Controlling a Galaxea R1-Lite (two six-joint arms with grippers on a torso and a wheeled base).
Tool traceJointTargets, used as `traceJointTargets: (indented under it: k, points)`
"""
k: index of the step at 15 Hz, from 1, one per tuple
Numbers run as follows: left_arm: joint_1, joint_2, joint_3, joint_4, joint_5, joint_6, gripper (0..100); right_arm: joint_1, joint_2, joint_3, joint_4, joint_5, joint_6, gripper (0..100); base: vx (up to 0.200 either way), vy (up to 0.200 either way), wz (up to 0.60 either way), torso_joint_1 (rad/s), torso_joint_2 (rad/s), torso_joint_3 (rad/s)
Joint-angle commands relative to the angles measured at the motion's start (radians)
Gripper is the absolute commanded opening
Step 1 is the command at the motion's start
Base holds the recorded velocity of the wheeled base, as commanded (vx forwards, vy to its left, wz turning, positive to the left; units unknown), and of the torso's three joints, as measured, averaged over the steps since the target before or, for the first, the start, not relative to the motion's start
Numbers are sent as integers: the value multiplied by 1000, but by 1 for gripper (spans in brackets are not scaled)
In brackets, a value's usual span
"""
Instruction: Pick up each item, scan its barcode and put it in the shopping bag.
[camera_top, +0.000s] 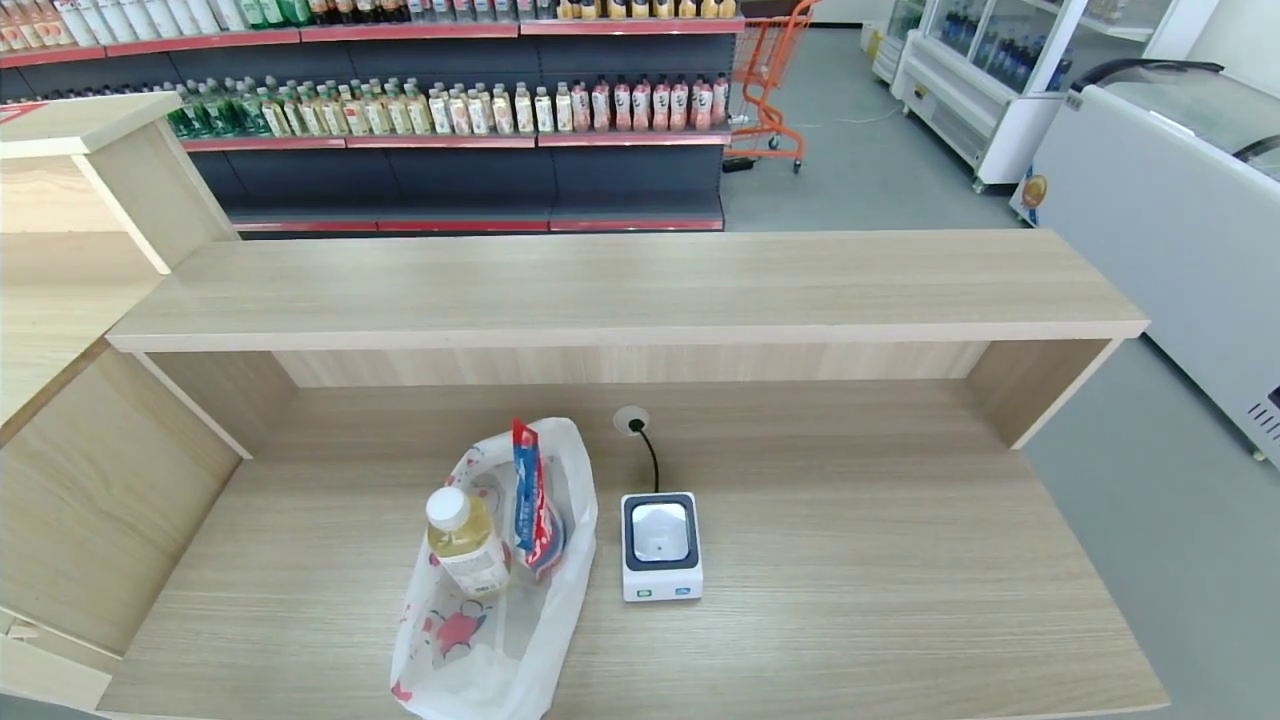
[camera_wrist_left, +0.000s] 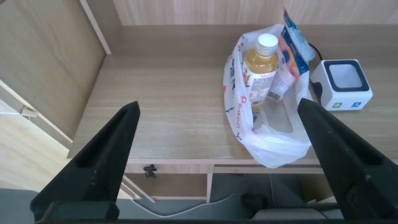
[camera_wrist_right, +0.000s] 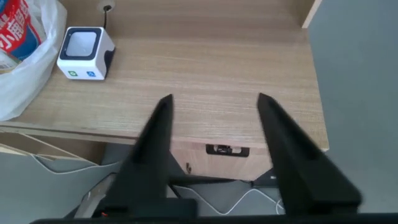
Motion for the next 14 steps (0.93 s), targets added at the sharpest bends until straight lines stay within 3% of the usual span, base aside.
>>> traceJointTargets:
  k: [1, 14]
  points:
    - [0, 0, 0, 0, 0, 0, 100, -1, 7, 0, 2, 0, 2, 0, 0, 0, 0, 0, 0, 0]
    - [1, 0, 0, 0, 0, 0, 100, 1, 5, 0, 0, 0, 1, 0, 0, 0, 0, 0, 0, 0]
